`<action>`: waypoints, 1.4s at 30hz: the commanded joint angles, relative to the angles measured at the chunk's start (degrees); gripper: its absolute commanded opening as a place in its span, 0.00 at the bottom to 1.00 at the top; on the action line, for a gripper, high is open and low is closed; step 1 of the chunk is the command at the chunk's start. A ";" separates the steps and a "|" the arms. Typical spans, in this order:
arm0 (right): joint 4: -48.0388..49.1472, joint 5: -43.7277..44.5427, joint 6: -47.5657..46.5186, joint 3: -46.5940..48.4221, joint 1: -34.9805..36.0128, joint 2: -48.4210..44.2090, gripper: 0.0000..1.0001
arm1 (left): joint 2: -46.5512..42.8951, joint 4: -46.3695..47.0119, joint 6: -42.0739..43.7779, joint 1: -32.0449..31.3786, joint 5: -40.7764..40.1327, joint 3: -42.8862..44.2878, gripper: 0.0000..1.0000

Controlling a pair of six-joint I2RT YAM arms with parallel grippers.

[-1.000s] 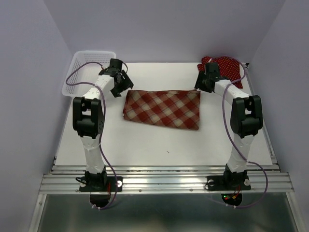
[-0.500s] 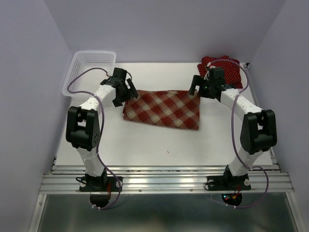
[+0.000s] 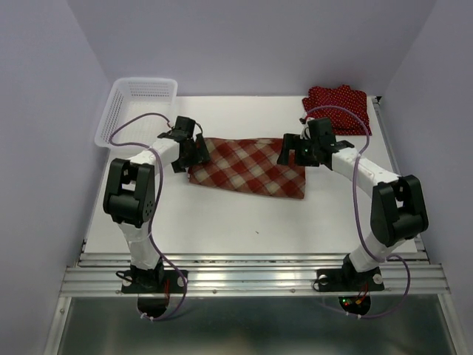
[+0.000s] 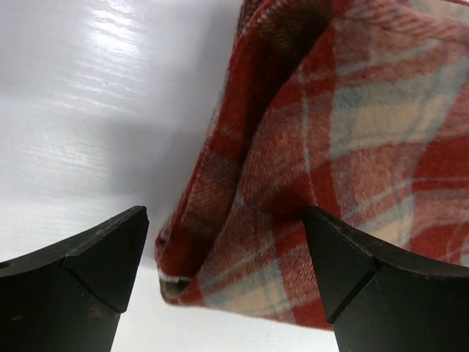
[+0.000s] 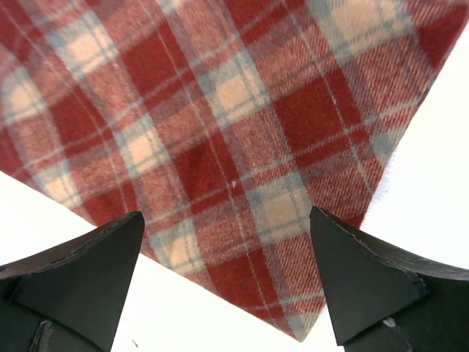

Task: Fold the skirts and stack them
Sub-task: Fold the skirt

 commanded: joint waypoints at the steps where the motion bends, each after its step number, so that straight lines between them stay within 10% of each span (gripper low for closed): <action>1: 0.77 -0.08 -1.22 -0.34 -0.21 -3.92 1.00 | 3.00 2.05 1.40 0.33 0.55 -0.06 0.98; 11: 0.51 -0.43 -1.74 -1.14 -0.21 -5.51 1.00 | 5.82 8.19 2.10 3.32 7.48 -4.37 0.74; 13: 0.59 -0.34 -1.74 -1.22 -0.21 -5.42 1.00 | 5.73 9.17 2.45 3.32 10.66 -5.16 0.58; 16: 1.12 -0.43 -1.83 -1.31 -0.21 -5.16 1.00 | 4.59 11.72 2.72 3.23 15.31 -6.91 0.00; 22: 3.14 -1.22 -1.22 0.44 1.89 -3.49 0.94 | -0.85 12.95 1.32 1.39 14.89 -8.50 0.00; 27: 6.83 0.97 4.48 2.37 5.32 0.54 0.27 | -9.19 11.90 -2.20 0.95 9.43 -9.91 0.00; 29: 7.54 1.06 5.37 3.51 6.99 2.57 0.19 | -11.92 11.64 -2.99 0.68 9.60 -10.35 0.00; 42: 10.17 7.66 10.30 12.91 18.50 18.83 0.13 | -20.37 4.70 -5.28 -3.36 4.86 -6.84 0.00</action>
